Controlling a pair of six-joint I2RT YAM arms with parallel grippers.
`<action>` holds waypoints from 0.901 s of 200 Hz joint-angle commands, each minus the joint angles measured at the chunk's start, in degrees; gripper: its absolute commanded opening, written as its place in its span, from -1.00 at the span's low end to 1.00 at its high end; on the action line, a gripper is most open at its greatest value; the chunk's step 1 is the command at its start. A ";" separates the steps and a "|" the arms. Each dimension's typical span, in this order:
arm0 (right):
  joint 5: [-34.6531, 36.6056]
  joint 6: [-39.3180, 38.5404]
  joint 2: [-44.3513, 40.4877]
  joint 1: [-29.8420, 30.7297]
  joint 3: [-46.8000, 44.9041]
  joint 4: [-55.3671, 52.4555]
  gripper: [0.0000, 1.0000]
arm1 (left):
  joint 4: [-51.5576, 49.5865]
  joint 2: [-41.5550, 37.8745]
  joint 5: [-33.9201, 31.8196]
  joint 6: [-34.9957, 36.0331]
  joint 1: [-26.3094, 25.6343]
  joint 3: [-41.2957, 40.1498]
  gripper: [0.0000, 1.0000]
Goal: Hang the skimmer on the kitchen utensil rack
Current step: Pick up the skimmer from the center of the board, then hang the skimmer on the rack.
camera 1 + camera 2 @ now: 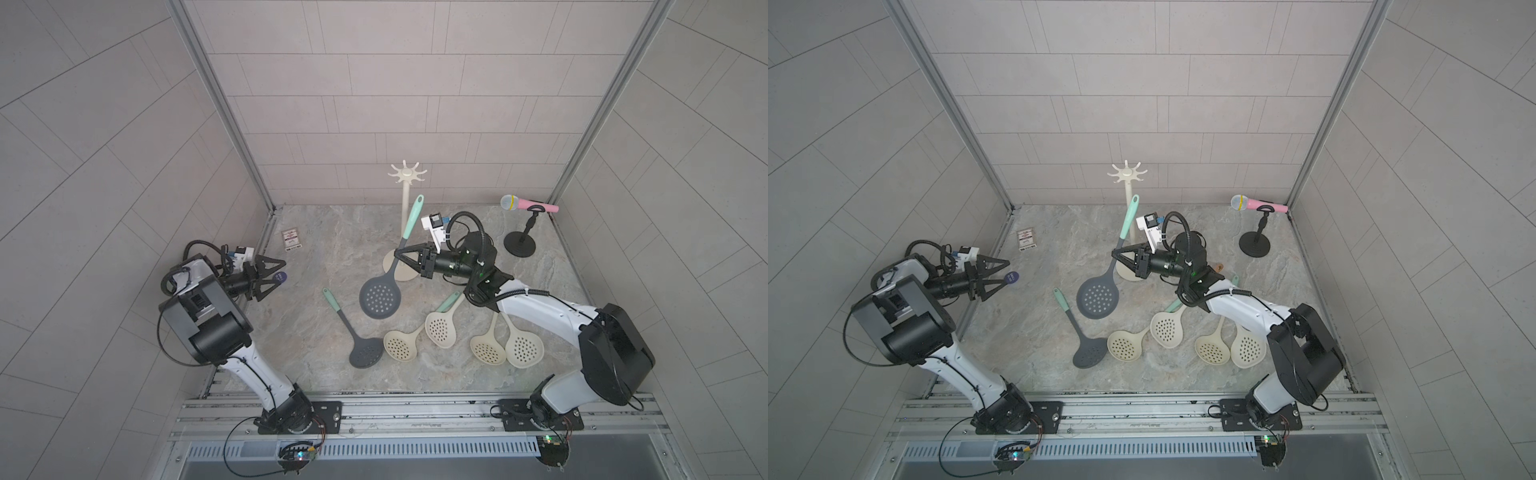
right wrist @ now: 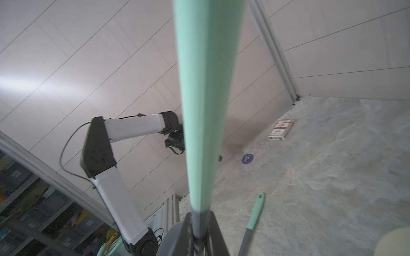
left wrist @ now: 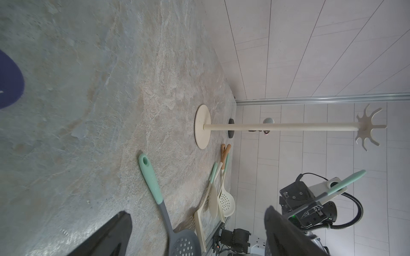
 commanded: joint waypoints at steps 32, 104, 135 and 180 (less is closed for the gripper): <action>-11.52 15.05 5.63 -1.44 4.01 18.81 -1.00 | -28.87 7.45 6.79 37.25 1.37 4.25 1.00; -12.16 25.74 12.86 -2.41 6.47 33.12 -1.00 | -28.76 3.00 4.44 39.25 1.55 3.70 1.00; -12.41 25.49 12.44 -2.50 6.04 33.31 -1.00 | -18.61 -1.41 0.72 28.08 1.48 2.04 1.00; -12.77 25.48 12.05 -2.43 5.53 33.25 -1.00 | 27.30 -25.49 -23.64 -7.06 -1.28 -16.23 1.00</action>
